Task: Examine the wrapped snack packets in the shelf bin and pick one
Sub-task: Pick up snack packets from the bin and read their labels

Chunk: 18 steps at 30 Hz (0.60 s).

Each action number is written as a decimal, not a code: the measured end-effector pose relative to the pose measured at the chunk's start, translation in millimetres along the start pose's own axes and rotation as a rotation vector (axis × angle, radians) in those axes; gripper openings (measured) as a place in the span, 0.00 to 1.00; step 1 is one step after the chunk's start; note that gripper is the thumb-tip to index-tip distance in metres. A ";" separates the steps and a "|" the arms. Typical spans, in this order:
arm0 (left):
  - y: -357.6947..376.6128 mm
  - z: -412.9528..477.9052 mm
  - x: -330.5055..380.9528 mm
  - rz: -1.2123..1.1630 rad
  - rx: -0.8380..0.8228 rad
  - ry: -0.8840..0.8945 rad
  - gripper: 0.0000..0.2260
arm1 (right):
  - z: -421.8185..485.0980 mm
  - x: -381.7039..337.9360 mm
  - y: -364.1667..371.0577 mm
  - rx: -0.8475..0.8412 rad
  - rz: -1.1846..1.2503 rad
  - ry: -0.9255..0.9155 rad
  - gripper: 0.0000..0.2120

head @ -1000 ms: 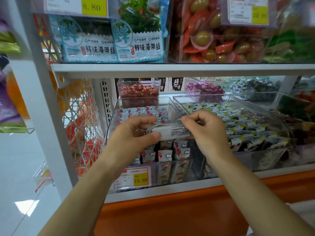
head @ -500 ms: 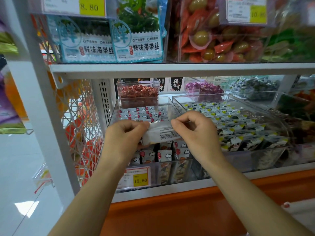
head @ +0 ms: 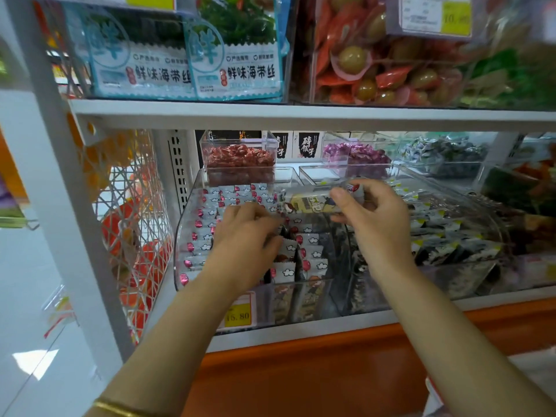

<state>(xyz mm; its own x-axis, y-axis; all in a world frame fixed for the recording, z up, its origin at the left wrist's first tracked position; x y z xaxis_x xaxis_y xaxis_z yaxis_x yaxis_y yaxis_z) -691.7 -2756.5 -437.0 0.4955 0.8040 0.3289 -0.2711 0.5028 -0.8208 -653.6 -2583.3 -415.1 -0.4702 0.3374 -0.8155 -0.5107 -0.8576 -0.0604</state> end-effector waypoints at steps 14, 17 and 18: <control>-7.1 -5.7 -3.6 -0.153 -0.013 -0.059 0.06 | 6.9 -4.6 35.1 -0.298 -0.467 -0.276 0.17; -9.3 -9.0 -1.1 -0.138 0.005 -0.055 0.02 | 5.6 -2.6 50.6 -0.423 -0.665 -0.393 0.19; -9.3 -9.5 -1.1 -0.115 -0.003 -0.056 0.02 | 4.8 -1.9 54.8 -0.449 -0.719 -0.415 0.19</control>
<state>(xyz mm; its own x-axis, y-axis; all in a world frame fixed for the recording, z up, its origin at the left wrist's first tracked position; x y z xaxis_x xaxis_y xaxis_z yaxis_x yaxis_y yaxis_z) -681.9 -2765.1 -434.2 0.4766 0.7577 0.4459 -0.2127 0.5915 -0.7778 -684.1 -2629.1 -414.1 -0.4130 0.8807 -0.2319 -0.4933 -0.4304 -0.7559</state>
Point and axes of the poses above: each hand's wrist, its own z-axis towards the middle knuckle, its own y-axis out of the palm, x = y × z, the point moved 2 cm from there along z, towards the middle knuckle, and after that the axes turned 2 degrees about -y, right-handed, at the moved point
